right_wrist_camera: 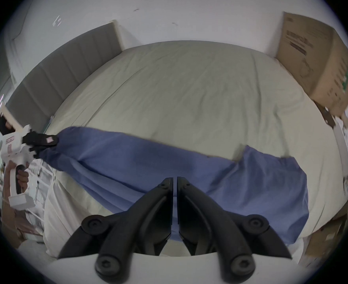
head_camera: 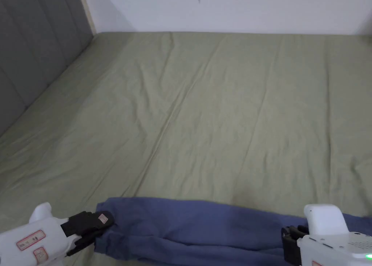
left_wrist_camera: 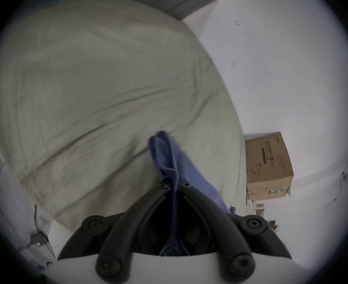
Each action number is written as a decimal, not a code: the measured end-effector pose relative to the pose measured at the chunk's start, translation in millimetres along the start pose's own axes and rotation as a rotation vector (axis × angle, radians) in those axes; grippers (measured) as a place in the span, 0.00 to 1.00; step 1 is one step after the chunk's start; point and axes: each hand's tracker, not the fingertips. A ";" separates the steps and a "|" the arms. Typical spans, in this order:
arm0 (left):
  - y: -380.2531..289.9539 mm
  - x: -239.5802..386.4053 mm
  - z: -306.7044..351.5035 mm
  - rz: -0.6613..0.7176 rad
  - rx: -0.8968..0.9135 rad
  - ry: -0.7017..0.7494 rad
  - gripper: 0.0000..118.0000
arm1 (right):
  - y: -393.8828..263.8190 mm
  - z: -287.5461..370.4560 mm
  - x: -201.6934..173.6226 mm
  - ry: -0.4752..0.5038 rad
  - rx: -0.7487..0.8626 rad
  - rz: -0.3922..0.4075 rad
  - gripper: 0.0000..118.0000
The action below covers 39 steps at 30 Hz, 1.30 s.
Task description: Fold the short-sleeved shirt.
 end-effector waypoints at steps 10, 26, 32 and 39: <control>-87.0 177.1 -61.6 -0.414 -0.276 -0.345 0.03 | -28.4 34.8 80.0 -0.102 0.044 -0.242 0.04; -156.1 184.6 -138.7 -0.295 -0.444 -0.292 0.93 | -67.2 65.6 133.9 -0.181 0.063 -0.384 0.04; -144.6 170.1 -139.0 -0.459 -0.415 -0.077 0.02 | -67.3 58.2 124.1 -0.141 0.062 -0.383 0.04; -205.4 162.7 -171.5 -0.512 -0.699 -0.101 0.02 | -69.2 58.0 119.6 -0.119 0.059 -0.376 0.04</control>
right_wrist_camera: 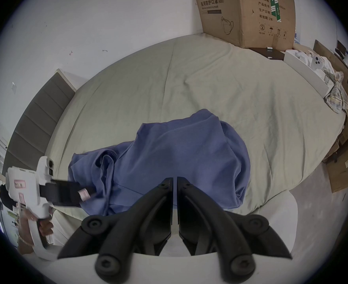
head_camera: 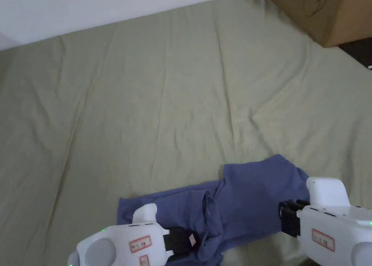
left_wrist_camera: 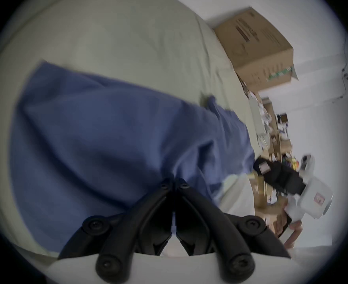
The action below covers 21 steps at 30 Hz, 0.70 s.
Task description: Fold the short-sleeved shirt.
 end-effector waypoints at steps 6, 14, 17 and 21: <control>-0.4 35.4 -0.1 -0.181 -0.034 0.033 0.02 | -1.0 1.2 1.8 -0.010 -0.007 -0.005 0.04; 9.3 -22.9 71.0 0.019 0.183 -0.136 0.57 | -1.5 0.3 -8.0 -0.014 -0.026 0.022 0.04; 6.3 -61.8 104.9 0.070 0.248 -0.066 0.98 | -1.0 -2.8 -14.1 -0.014 -0.040 0.043 0.04; -2.7 -111.1 138.5 0.160 0.297 -0.095 0.98 | 3.8 -9.4 -20.2 -0.025 -0.047 0.057 0.04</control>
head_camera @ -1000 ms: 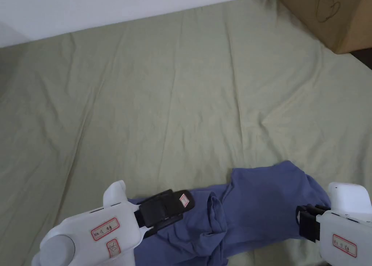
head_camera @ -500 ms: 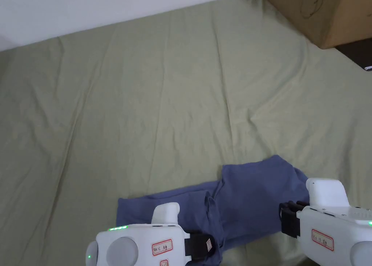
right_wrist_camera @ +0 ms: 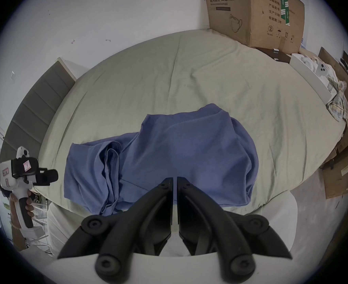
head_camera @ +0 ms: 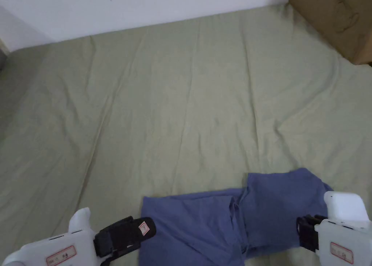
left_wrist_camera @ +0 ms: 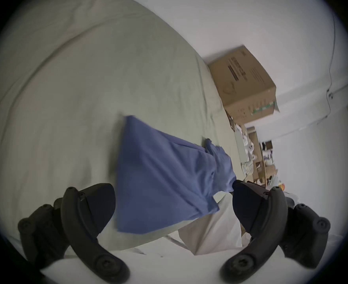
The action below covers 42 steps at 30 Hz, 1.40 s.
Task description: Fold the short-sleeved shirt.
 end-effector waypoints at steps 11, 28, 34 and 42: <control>7.2 -58.3 -55.7 0.258 -0.047 -0.297 0.97 | 3.8 -0.9 -11.6 0.012 -0.022 0.008 0.04; 25.1 -74.1 7.1 0.139 -0.056 -0.062 0.07 | 5.6 2.6 -27.2 0.018 -0.045 0.055 0.04; 29.8 -100.1 110.5 0.215 0.117 0.181 0.07 | 5.8 -2.5 -33.9 0.067 -0.035 0.057 0.04; 34.7 -28.0 135.7 0.139 0.184 0.315 0.07 | 2.1 -10.7 -27.9 0.102 -0.048 0.025 0.04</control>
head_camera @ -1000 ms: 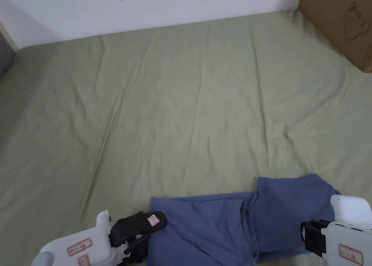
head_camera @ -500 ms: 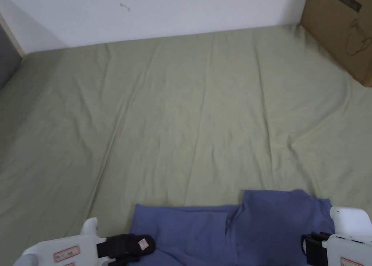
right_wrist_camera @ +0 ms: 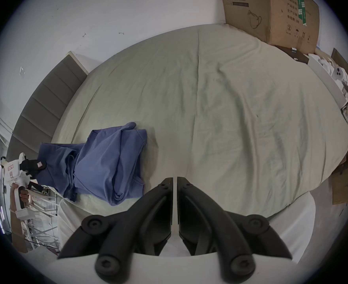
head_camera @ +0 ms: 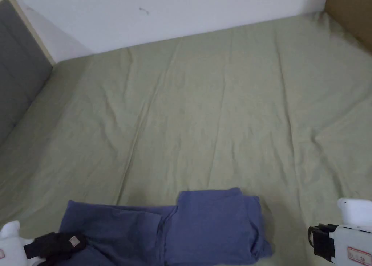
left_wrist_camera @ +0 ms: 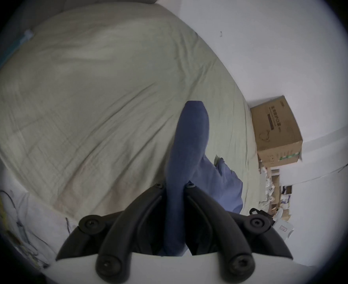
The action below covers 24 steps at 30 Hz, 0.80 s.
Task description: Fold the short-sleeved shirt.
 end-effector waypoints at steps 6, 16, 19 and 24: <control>-15.1 95.0 -12.4 -0.058 -0.011 -0.011 0.07 | -2.6 4.5 15.7 -0.008 0.010 -0.031 0.04; -55.9 201.6 -124.0 -0.414 -0.286 -0.096 0.32 | -10.5 13.5 52.6 -0.056 0.042 -0.156 0.04; -72.6 219.7 -148.3 -0.426 -0.370 -0.165 0.97 | -13.9 11.9 59.5 -0.067 0.033 -0.191 0.04; -68.0 227.3 -148.1 -0.474 -0.323 -0.143 0.94 | -18.7 11.4 62.7 -0.069 0.021 -0.205 0.04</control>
